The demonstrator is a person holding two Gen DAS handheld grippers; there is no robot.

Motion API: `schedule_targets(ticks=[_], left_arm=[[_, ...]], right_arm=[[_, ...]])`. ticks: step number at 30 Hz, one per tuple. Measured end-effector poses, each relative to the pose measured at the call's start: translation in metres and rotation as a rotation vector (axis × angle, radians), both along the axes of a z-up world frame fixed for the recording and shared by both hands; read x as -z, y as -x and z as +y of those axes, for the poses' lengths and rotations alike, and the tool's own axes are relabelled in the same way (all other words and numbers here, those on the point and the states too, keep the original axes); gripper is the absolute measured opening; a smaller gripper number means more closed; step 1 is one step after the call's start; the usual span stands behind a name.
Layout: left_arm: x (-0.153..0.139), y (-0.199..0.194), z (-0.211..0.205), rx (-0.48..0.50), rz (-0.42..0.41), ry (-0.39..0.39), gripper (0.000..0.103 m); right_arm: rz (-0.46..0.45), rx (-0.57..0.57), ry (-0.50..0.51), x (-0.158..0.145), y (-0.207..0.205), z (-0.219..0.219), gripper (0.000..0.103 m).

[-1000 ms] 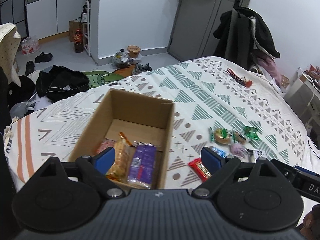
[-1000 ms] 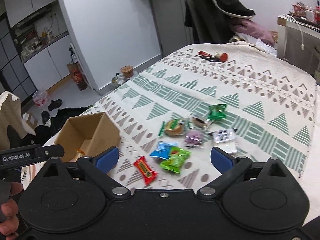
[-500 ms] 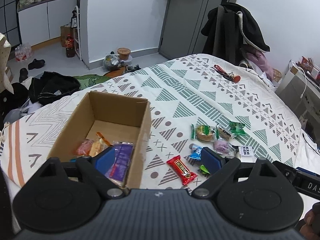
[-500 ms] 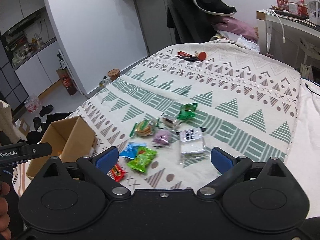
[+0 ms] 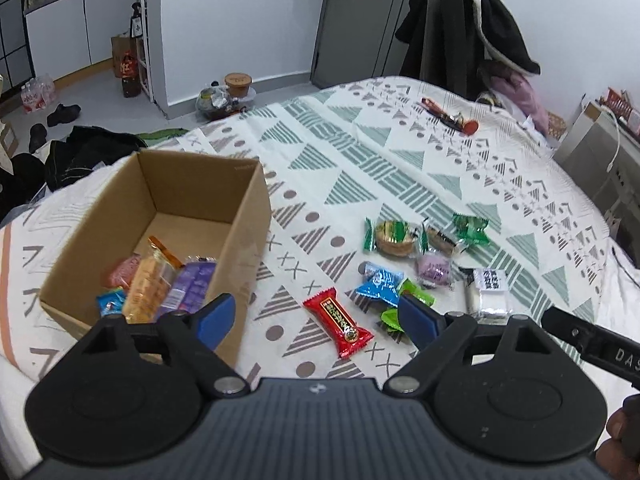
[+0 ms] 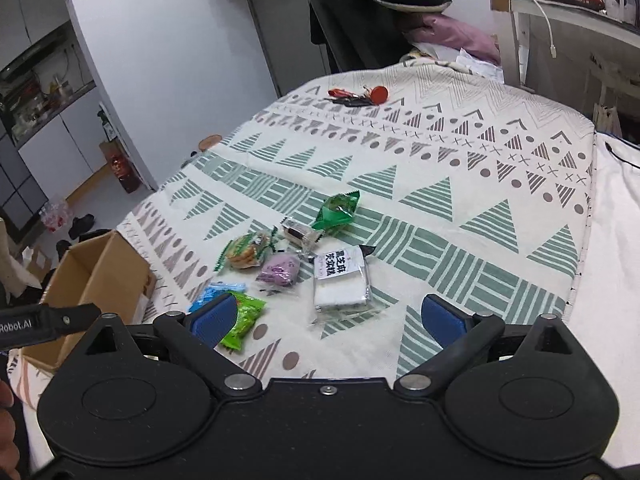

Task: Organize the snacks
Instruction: 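Move both empty tools back toward the remaining snacks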

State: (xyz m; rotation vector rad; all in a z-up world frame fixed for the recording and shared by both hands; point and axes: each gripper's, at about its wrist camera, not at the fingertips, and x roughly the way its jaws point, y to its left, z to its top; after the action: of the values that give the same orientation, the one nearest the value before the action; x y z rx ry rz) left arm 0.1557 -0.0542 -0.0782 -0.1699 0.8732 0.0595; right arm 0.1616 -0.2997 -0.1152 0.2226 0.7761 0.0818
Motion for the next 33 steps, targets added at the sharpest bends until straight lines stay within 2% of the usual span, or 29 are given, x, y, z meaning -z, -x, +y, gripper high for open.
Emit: schedule_targets(ticks=[5,10,23,29,32,33], left_arm=[[0.021,-0.014,-0.006,-0.013,0.041,0.001,0.079],[0.043,-0.029,-0.009,-0.028,0.087,0.000,0.067],[0.087,-0.058,-0.020,-0.055,0.173,-0.002,0.058],[0.101,-0.069,-0.029,-0.060,0.210,-0.014,0.052],[0.103,-0.067,-0.032,-0.061,0.201,-0.033,0.050],[0.103,-0.067,-0.032,-0.062,0.199,-0.038,0.047]], right_arm=[[0.026,-0.012,0.002,0.014,-0.017,-0.001,0.099],[0.050,-0.022,0.004,0.028,-0.032,-0.002,0.098],[0.108,-0.055,0.006,0.055,-0.065,-0.003,0.093],[0.110,-0.069,0.056,0.064,-0.076,0.005,0.093],[0.109,-0.063,0.077,0.067,-0.082,0.007,0.092],[0.108,-0.060,0.084,0.067,-0.084,0.008,0.092]])
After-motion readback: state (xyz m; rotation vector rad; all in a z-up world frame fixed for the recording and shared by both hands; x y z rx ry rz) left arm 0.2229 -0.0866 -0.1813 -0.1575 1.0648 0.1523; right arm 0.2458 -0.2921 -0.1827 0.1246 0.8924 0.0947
